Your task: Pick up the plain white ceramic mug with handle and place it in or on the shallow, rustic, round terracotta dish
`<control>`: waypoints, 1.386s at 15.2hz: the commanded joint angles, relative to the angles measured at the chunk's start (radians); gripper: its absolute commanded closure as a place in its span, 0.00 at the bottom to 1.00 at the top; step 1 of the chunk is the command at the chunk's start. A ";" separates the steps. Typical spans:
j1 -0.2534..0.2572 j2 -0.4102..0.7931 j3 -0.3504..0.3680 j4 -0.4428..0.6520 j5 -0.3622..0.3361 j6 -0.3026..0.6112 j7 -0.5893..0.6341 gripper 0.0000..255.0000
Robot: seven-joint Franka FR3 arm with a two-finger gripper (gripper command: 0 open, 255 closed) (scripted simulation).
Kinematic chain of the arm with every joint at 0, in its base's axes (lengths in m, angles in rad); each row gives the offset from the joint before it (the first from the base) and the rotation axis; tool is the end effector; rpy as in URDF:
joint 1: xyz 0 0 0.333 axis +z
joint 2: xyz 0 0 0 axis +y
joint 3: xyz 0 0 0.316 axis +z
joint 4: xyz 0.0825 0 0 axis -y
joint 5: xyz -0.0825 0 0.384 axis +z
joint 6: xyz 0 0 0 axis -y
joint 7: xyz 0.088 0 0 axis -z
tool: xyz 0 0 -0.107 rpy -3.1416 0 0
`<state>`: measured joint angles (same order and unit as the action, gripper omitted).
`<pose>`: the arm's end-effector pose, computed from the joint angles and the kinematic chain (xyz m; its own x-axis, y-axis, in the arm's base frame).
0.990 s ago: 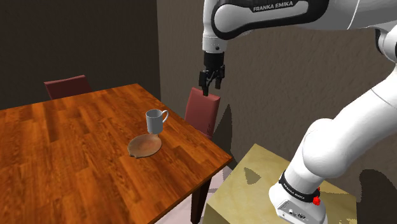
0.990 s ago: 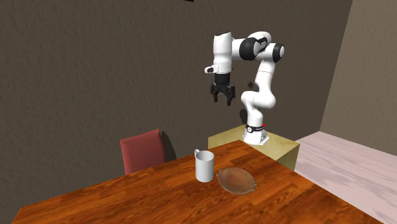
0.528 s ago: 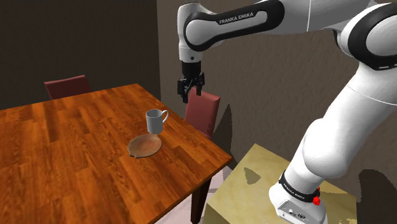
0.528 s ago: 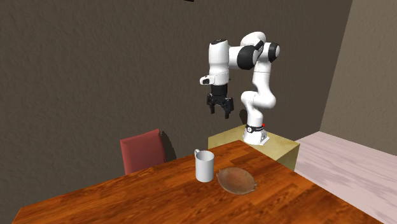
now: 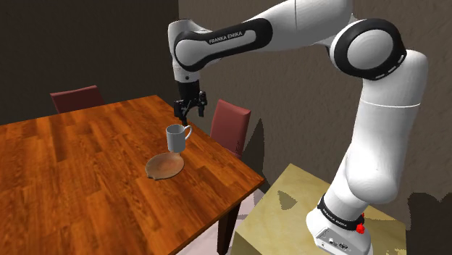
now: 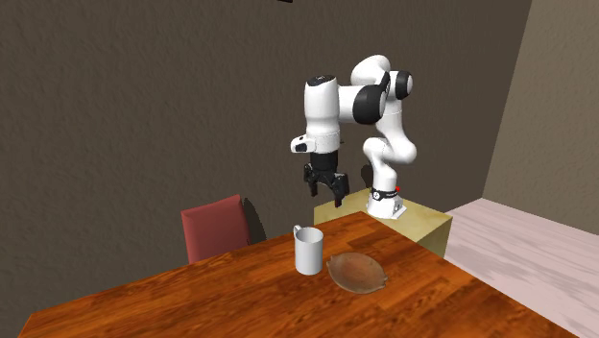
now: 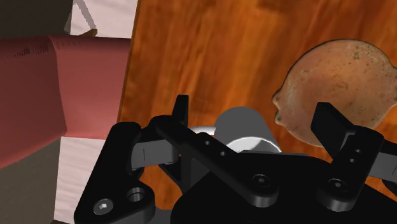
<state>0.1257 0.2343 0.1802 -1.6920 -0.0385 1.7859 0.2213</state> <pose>0.5889 0.1743 0.4487 0.9868 0.0908 -0.1339 0.0949 -0.9952 0.0245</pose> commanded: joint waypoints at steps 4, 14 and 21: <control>0.039 0.212 0.007 0.226 -0.032 -0.036 0.028 0.00; 0.084 0.423 0.005 0.422 -0.059 -0.039 0.048 0.00; 0.082 0.422 0.005 0.386 -0.060 -0.004 0.049 0.00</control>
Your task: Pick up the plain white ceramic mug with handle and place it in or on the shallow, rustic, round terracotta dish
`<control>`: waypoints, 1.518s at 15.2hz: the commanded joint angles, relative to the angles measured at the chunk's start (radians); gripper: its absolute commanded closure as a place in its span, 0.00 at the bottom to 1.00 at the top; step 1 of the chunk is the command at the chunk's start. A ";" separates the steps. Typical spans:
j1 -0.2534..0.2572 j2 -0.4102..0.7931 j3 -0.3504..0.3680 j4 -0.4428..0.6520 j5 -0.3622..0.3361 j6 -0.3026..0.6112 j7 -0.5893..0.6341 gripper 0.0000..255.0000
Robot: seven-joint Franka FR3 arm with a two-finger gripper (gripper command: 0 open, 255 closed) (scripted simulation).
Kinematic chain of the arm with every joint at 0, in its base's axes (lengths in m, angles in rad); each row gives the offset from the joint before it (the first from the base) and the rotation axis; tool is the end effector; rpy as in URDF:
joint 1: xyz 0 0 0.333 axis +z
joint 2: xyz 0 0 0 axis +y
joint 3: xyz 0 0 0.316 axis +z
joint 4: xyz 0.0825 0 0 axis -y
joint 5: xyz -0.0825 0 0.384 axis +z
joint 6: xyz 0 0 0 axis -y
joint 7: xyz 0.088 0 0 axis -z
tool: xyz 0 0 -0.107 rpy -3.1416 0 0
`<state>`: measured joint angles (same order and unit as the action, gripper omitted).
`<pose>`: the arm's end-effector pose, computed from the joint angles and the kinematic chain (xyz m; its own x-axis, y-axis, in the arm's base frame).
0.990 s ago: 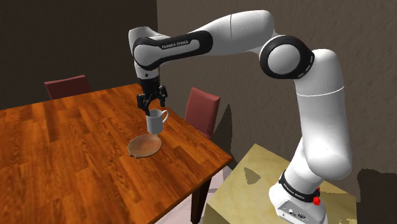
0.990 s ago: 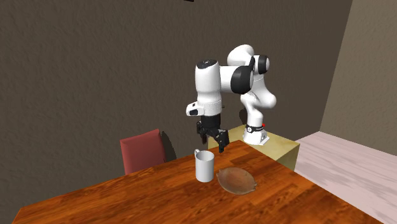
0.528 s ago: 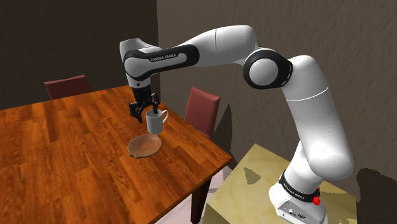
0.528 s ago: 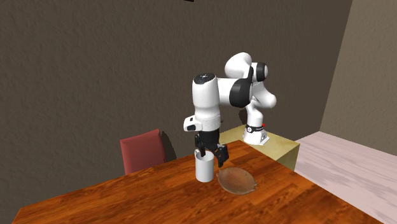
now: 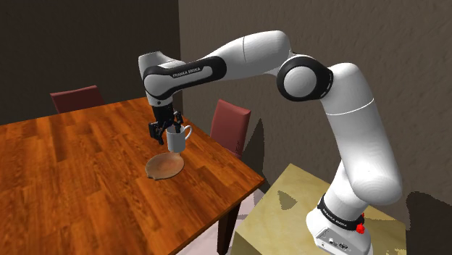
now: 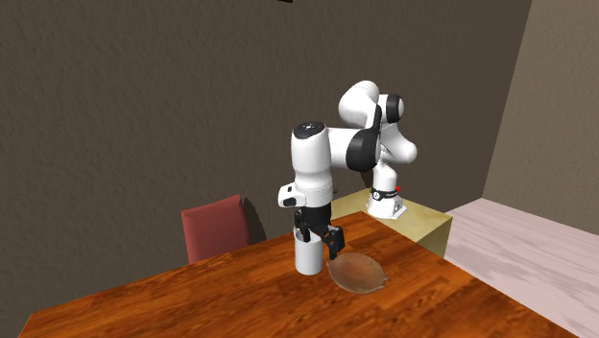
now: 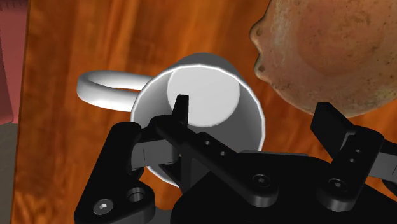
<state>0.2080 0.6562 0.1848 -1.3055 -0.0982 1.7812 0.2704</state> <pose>0.6712 0.2380 0.3472 0.9785 0.1189 -0.1684 0.1248 -0.9919 0.0247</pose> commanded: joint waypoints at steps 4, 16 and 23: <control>0.000 0.000 0.000 0.000 0.000 0.000 0.000 1.00; 0.001 -0.010 0.001 0.023 0.002 -0.033 -0.001 1.00; 0.004 -0.026 0.003 0.093 0.005 -0.118 -0.003 1.00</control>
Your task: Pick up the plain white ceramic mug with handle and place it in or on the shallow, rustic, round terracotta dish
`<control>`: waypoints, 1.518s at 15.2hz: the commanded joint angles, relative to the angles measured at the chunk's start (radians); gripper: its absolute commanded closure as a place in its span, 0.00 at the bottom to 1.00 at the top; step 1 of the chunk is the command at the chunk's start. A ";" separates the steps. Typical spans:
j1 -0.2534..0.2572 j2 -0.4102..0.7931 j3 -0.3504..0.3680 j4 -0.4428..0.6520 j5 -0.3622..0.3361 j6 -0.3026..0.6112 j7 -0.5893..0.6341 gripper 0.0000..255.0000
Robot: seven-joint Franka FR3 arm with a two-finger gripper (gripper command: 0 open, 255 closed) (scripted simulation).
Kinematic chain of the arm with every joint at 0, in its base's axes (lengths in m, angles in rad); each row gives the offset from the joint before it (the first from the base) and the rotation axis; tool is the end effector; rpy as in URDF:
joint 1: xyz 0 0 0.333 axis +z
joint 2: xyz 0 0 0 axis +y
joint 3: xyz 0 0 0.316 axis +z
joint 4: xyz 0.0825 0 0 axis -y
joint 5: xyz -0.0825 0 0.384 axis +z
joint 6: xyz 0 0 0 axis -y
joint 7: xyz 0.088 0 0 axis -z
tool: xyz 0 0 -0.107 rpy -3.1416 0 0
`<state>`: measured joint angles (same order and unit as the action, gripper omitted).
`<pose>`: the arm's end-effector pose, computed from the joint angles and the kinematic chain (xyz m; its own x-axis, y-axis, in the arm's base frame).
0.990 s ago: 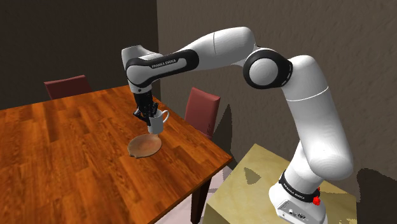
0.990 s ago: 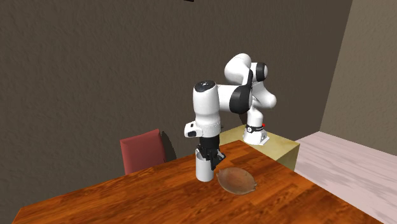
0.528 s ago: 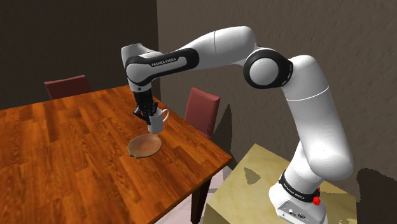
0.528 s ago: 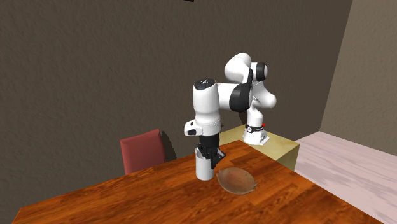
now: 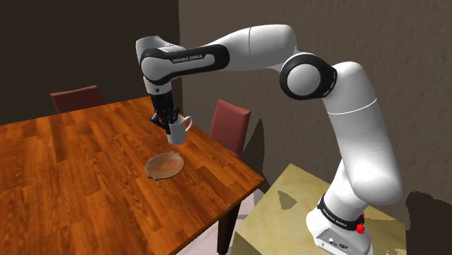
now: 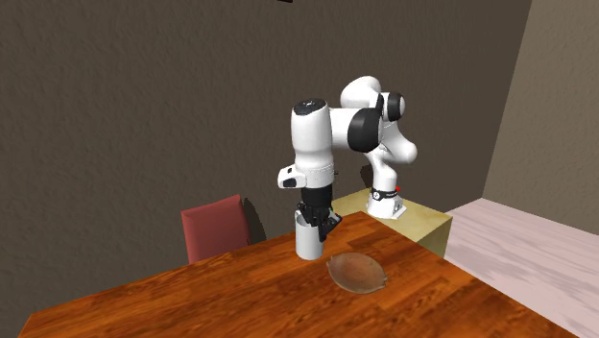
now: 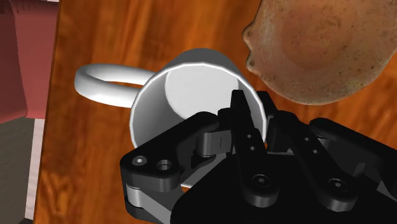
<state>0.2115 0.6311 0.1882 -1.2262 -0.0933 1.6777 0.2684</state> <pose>0.6708 0.2386 0.3941 0.9786 0.1189 -0.1681 0.1247 -0.9919 0.0246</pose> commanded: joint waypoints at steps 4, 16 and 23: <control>0.003 -0.004 0.001 0.063 0.001 -0.066 -0.002 1.00; 0.069 -0.121 0.036 -0.019 0.021 -0.101 0.102 1.00; 0.103 -0.167 0.055 -0.125 0.031 -0.040 0.160 1.00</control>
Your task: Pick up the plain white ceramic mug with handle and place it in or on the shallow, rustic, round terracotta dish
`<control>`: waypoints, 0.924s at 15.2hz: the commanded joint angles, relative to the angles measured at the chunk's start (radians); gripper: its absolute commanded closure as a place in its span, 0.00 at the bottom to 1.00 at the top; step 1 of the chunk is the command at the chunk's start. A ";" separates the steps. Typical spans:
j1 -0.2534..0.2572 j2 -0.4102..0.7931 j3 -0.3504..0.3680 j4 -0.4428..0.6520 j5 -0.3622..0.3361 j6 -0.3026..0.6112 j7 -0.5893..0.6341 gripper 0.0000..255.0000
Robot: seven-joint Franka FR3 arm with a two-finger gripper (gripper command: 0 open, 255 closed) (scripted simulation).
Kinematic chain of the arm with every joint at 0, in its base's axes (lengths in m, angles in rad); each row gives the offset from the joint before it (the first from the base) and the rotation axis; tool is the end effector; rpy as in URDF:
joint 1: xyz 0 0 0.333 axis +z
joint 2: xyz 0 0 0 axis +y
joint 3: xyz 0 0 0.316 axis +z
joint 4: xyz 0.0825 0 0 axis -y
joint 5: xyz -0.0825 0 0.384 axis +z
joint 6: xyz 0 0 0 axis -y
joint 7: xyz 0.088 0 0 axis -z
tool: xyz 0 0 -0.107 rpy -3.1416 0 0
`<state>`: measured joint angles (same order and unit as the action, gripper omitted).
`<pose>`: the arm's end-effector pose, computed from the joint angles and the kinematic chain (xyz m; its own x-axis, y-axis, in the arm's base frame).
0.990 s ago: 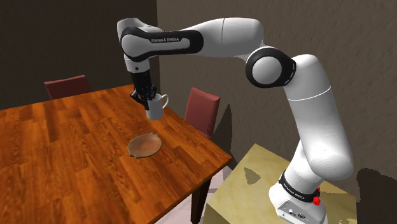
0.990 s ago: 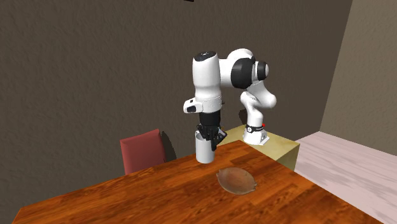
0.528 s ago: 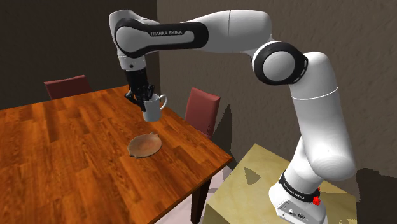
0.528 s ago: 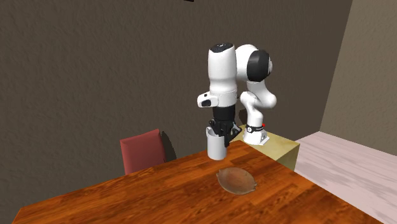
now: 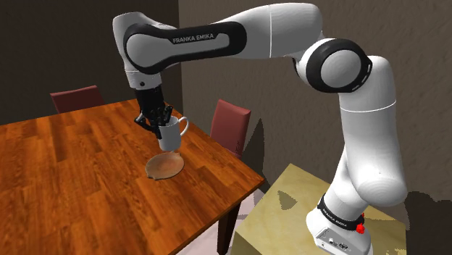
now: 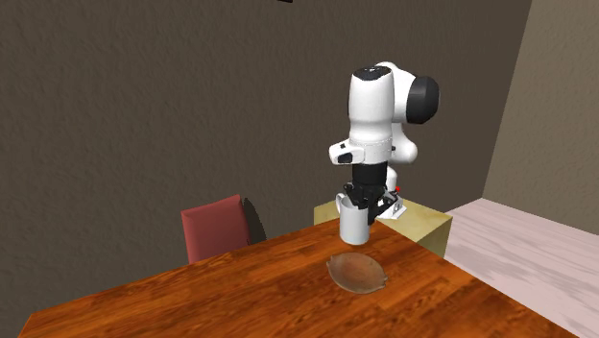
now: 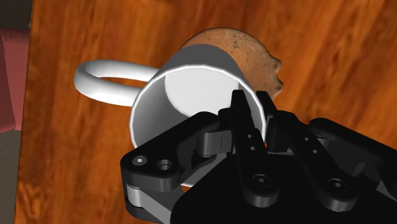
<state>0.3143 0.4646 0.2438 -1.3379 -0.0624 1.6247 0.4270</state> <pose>0.5908 0.3256 0.4566 0.9784 0.1195 -0.1688 0.1254 -0.9918 0.0247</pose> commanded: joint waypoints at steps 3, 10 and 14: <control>-0.002 0.002 -0.001 -0.050 -0.001 0.052 0.001 1.00; -0.004 0.017 -0.004 -0.122 -0.005 0.139 0.001 1.00; -0.004 0.030 -0.005 -0.155 -0.008 0.184 0.002 1.00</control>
<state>0.3090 0.4910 0.2385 -1.4865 -0.0695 1.7985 0.4276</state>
